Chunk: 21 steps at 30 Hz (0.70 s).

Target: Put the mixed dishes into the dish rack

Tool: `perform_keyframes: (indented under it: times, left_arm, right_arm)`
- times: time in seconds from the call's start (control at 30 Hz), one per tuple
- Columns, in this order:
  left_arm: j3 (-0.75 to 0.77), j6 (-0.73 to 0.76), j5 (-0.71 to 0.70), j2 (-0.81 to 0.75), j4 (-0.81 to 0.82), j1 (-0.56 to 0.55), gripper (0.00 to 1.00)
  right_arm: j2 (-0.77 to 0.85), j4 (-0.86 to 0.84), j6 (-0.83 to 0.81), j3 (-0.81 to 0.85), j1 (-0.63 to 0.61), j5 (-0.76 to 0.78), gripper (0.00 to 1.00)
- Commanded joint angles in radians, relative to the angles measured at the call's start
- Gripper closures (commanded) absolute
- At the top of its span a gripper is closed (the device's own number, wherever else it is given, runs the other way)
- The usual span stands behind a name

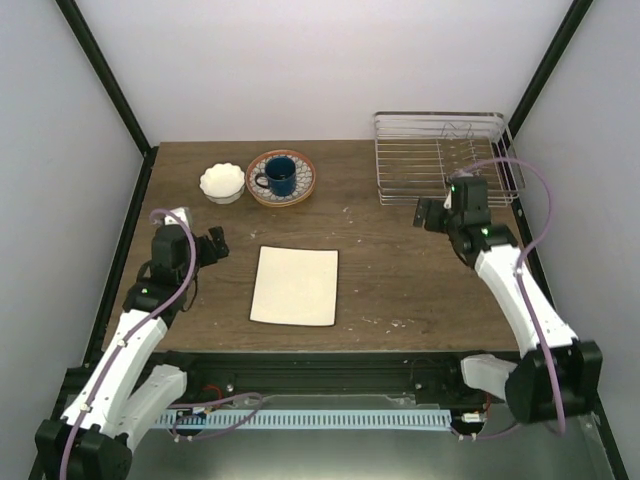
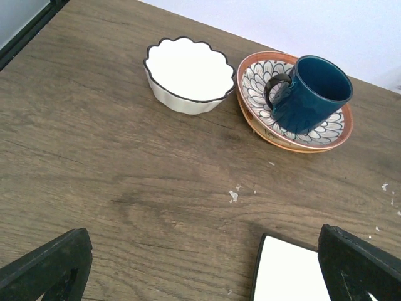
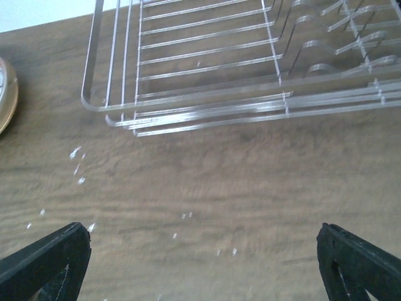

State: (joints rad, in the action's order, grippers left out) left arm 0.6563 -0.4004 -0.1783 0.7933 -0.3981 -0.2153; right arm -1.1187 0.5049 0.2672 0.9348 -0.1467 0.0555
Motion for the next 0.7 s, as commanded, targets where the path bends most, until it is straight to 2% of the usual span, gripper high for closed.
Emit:
perform_keyframes:
  times: [0.0, 0.3, 0.67]
  left_arm:
    - [0.017, 0.056, -0.028, -0.019, -0.022, -0.001, 0.0]
    - [0.006, 0.058, -0.048, -0.018, -0.006, -0.002, 0.0]
    - [-0.018, 0.047, -0.024, 0.074, 0.084, -0.002, 0.0]
  right_arm:
    - [-0.142, 0.029, -0.093, 0.178, 0.011, 0.103, 0.0]
    - [-0.464, 0.036, -0.181, 0.522, 0.152, 0.063, 0.0]
    - [-0.749, -0.122, -0.336, 0.69, 0.23, 0.12, 0.0]
